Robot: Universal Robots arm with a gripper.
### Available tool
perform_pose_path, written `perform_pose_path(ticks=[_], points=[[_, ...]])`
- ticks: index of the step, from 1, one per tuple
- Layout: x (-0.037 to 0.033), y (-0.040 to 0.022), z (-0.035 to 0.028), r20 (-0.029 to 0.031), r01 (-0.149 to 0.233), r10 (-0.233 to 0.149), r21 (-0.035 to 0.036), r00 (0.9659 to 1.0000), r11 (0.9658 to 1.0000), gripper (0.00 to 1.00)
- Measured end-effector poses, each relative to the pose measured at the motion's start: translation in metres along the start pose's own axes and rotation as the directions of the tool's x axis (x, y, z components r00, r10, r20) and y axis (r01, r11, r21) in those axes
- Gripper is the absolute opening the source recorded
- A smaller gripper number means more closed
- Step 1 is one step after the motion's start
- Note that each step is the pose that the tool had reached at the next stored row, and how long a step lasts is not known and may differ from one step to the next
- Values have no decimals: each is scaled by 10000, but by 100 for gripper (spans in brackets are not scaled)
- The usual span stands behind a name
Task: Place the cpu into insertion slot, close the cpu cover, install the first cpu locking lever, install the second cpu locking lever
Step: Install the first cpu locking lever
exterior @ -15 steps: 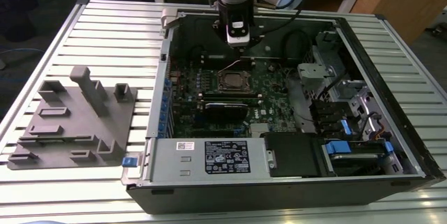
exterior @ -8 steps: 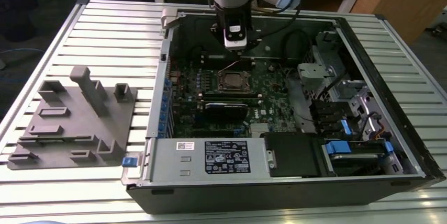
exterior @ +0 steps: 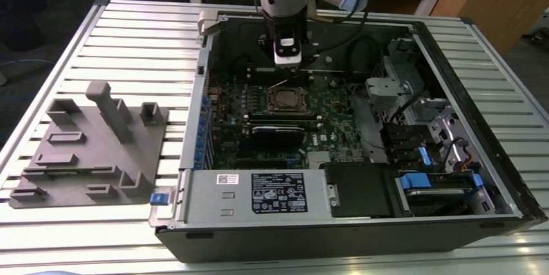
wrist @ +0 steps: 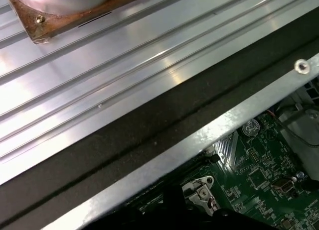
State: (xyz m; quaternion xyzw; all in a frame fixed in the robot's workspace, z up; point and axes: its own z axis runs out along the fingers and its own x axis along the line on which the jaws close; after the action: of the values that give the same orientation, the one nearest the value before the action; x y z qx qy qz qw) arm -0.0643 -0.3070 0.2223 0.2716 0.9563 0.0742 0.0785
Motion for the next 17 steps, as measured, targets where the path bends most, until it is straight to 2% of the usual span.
perform_pose_path(ticks=[4,10,17], points=[[-3,0,17,4,-23,23,1,10000,10000,11],[-13,-2,78,11,-59,59,7,10000,10000,11],[-34,10,97,12,-61,61,5,10000,10000,11]])
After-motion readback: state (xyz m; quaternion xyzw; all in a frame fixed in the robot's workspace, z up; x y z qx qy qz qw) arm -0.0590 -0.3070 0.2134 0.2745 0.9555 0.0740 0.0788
